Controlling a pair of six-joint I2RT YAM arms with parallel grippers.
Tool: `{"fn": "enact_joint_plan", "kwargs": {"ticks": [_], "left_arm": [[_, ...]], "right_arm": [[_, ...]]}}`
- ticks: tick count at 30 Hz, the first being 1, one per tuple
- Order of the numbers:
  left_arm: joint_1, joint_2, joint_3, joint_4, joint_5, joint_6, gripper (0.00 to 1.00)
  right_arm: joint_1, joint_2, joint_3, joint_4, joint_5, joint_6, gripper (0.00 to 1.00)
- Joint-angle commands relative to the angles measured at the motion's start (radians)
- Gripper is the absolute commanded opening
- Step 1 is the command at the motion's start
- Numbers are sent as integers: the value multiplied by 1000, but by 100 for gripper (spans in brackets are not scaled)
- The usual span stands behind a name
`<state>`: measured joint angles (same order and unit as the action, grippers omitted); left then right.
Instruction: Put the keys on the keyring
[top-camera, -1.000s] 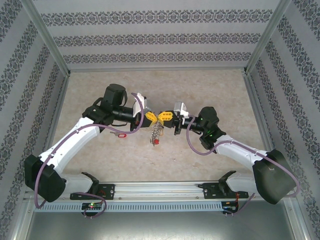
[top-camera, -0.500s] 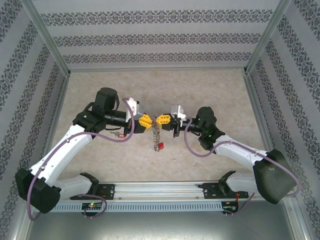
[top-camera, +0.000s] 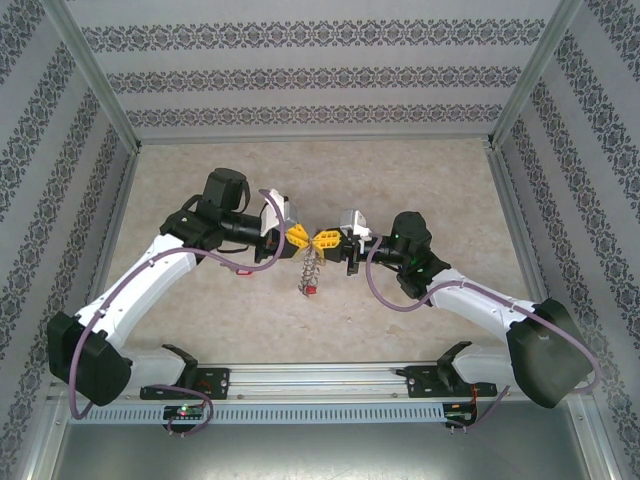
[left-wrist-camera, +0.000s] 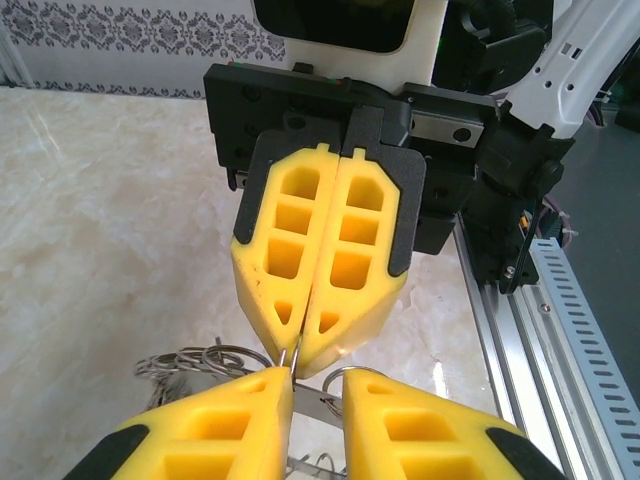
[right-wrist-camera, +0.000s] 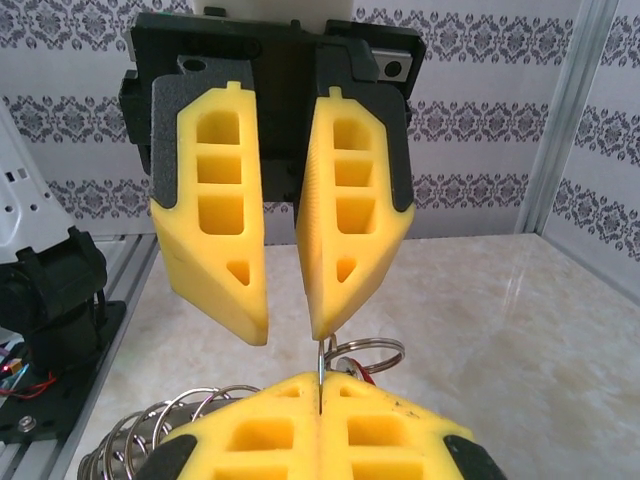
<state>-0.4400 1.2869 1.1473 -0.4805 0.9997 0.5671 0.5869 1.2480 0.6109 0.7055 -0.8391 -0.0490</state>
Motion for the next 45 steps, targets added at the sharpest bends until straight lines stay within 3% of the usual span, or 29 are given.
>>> {"fn": "enact_joint_plan", "kwargs": {"ticks": [1, 11, 31, 38, 45], "left_arm": [[9, 28, 38, -21, 44, 37, 20], [7, 40, 29, -54, 59, 57, 19], [9, -18, -27, 8, -6, 39, 29], [5, -11, -29, -8, 40, 44, 18], [3, -15, -25, 6, 58, 38, 16]], "right_arm": [[19, -34, 56, 51, -43, -24, 0], [18, -48, 49, 43, -45, -31, 0], [20, -36, 46, 19, -45, -48, 0], [25, -33, 55, 17, -38, -49, 0], [34, -29, 56, 19, -28, -49, 0]]}}
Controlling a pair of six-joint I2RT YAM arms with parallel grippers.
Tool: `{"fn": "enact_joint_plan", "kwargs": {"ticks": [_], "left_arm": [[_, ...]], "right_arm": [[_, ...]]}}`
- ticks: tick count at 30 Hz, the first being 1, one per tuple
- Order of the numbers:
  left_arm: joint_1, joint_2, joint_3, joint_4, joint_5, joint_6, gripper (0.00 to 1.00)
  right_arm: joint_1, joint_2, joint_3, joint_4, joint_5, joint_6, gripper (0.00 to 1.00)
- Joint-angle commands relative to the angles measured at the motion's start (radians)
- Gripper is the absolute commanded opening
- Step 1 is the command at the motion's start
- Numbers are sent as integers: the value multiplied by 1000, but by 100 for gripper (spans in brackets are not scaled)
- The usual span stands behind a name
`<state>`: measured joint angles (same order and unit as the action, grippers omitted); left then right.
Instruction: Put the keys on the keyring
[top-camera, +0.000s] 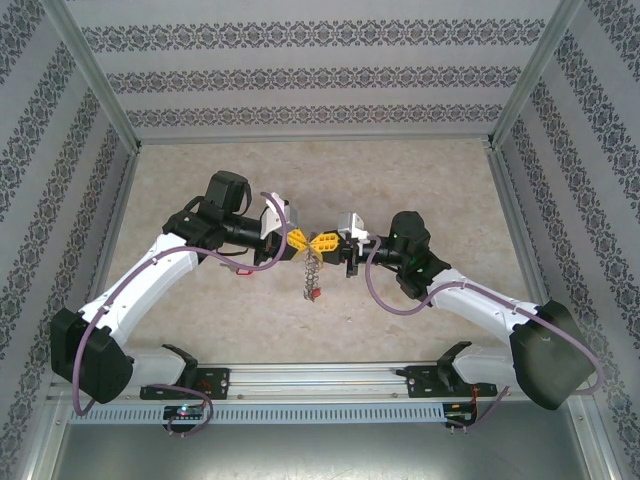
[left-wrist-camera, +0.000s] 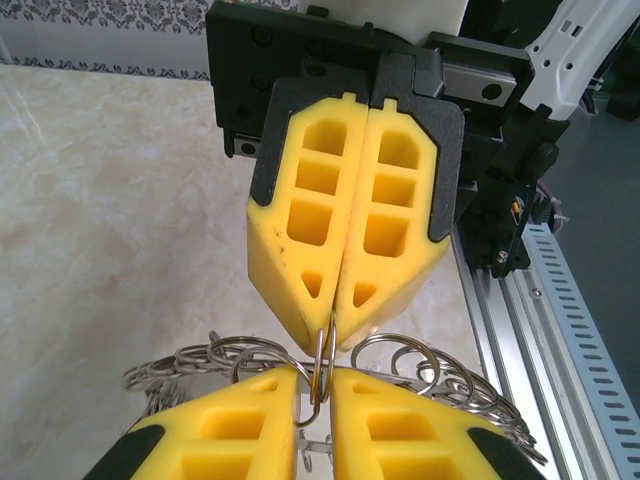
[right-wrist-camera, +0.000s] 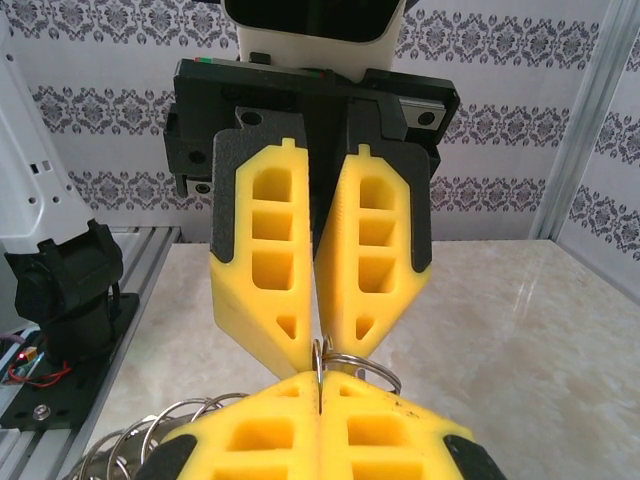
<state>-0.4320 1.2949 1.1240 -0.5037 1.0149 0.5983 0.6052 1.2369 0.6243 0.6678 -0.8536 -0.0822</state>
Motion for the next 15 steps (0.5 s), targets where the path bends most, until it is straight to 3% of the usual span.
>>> {"fn": "enact_joint_plan", "kwargs": {"ticks": [1, 6, 9, 15], "left_arm": [[-7, -23, -1, 33, 46, 1, 16], [-13, -10, -4, 47, 61, -12, 11], [-19, -1, -3, 41, 69, -12, 0], [-18, -20, -16, 37, 10, -16, 0]], "right_arm": [[19, -16, 44, 56, -11, -16, 0], [28, -8, 47, 58, -1, -21, 0], [32, -3, 52, 57, 2, -21, 0], [26, -19, 61, -54, 1, -83, 0]]}}
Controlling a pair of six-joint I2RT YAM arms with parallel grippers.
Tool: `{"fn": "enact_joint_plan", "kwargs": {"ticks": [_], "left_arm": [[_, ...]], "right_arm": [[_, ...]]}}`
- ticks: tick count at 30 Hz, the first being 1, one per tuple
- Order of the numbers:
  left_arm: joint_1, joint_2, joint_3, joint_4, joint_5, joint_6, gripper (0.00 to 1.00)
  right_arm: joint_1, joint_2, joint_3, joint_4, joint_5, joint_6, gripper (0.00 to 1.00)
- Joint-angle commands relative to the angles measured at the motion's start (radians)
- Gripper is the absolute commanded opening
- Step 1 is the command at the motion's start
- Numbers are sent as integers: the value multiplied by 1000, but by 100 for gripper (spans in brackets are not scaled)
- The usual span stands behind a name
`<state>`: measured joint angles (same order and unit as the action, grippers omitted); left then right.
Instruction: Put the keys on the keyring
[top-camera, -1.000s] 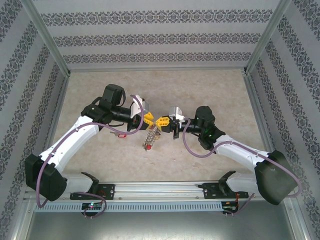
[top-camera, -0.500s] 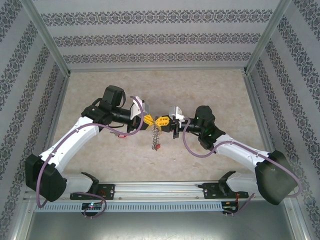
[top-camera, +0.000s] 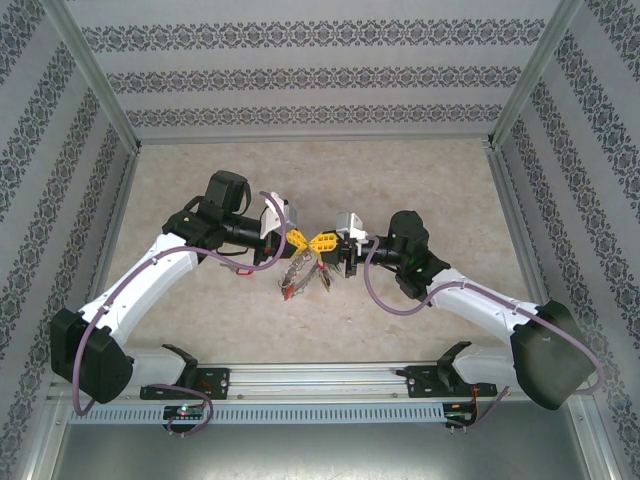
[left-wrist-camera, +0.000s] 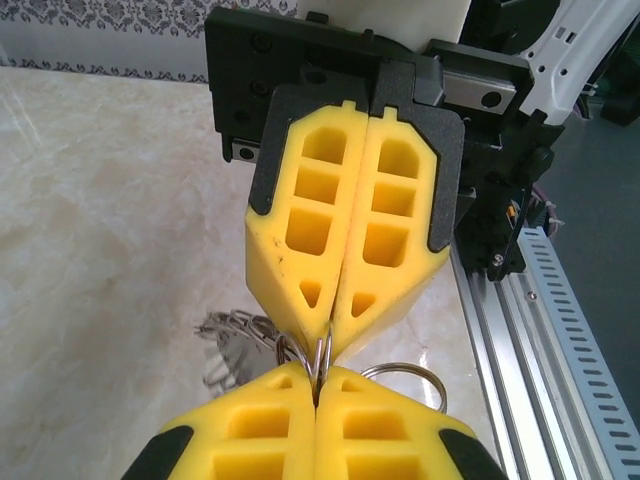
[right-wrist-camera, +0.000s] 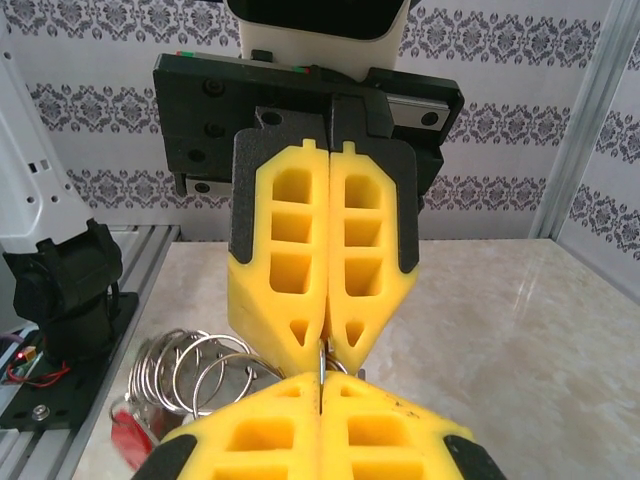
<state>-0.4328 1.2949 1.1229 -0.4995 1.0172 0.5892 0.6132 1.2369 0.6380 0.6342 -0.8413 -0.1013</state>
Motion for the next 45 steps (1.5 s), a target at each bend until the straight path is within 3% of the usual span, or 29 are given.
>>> {"fn": "enact_joint_plan", "kwargs": {"ticks": [1, 3, 9, 15, 21, 33, 45], "left_arm": [[-17, -25, -17, 33, -19, -11, 0], [-17, -32, -17, 25, -72, -18, 0], [-29, -27, -5, -32, -159, 11, 0], [-62, 4, 23, -88, -223, 35, 0], [-79, 20, 23, -77, -210, 36, 0], [-81, 43, 40, -86, -159, 38, 0], [-81, 46, 37, -47, -148, -6, 0]], "right_arm": [[16, -30, 51, -80, -10, -102, 0], [11, -48, 53, -169, 9, -158, 0], [-16, -91, 49, -308, 44, -224, 19], [-17, -90, 190, -745, 89, -464, 27], [-18, -33, 253, -784, 99, -449, 30], [-17, 80, 348, -860, 7, -419, 27], [5, 134, 350, -826, 3, -355, 1]]}}
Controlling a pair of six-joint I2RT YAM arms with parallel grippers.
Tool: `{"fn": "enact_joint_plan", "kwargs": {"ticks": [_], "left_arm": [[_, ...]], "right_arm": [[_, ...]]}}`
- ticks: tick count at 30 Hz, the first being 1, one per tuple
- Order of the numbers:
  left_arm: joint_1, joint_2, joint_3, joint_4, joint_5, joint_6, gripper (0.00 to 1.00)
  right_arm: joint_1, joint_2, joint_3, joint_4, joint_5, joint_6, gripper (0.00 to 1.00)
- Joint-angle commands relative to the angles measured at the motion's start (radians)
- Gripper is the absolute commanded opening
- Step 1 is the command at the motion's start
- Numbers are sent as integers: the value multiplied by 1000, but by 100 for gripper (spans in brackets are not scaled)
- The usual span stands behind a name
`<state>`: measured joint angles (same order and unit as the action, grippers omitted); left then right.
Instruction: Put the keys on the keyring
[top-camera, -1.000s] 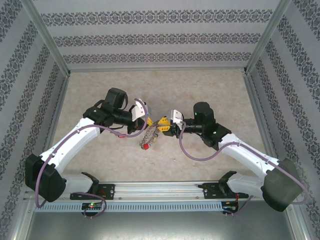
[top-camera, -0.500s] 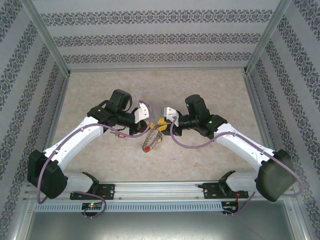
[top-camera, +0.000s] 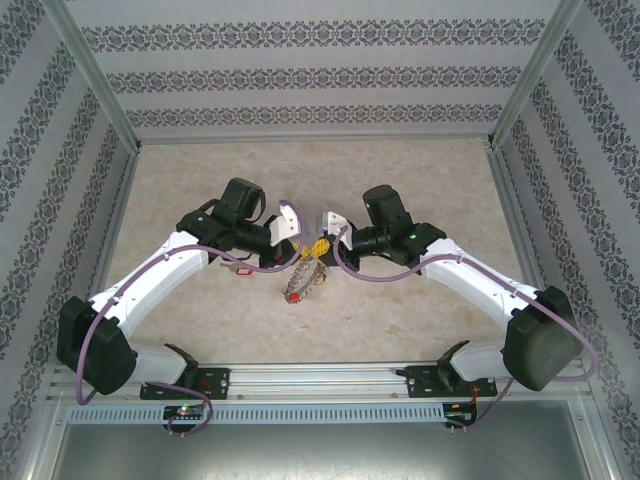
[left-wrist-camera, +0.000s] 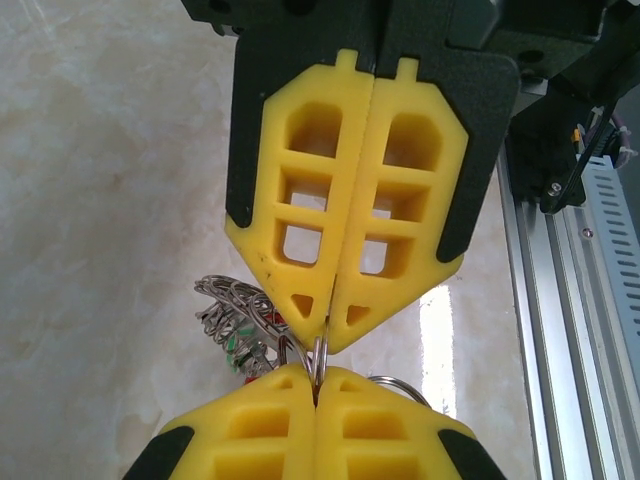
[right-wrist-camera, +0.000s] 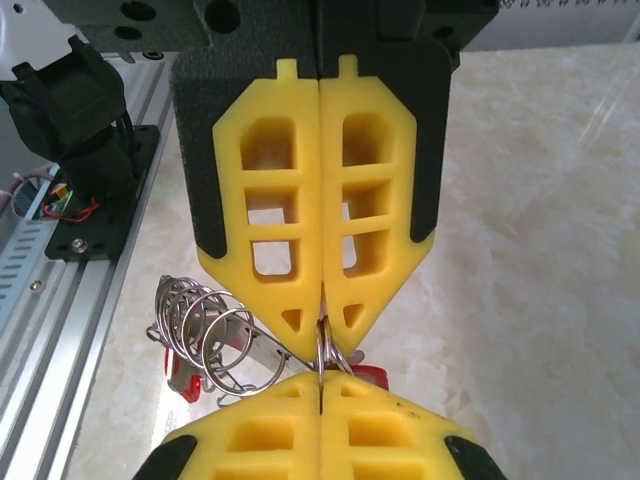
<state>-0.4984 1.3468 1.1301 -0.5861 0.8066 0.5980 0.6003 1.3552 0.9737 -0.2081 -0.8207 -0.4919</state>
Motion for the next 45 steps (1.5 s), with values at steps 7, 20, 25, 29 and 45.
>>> {"fn": "enact_joint_plan", "kwargs": {"ticks": [7, 20, 25, 29, 45], "left_arm": [[-12, -8, 21, 82, 35, -72, 0], [30, -26, -2, 119, 18, -149, 13], [40, -43, -21, 150, 28, -177, 22], [56, -72, -61, 191, 41, -205, 25], [61, -163, -183, 480, 61, -424, 28]], "right_arm": [[8, -38, -119, 342, 16, 228, 0], [-17, -117, -335, 909, 140, 537, 0], [-17, -126, -358, 944, 170, 538, 0], [-17, -132, -376, 968, 187, 531, 0], [27, -54, -424, 1300, 274, 629, 0]]}}
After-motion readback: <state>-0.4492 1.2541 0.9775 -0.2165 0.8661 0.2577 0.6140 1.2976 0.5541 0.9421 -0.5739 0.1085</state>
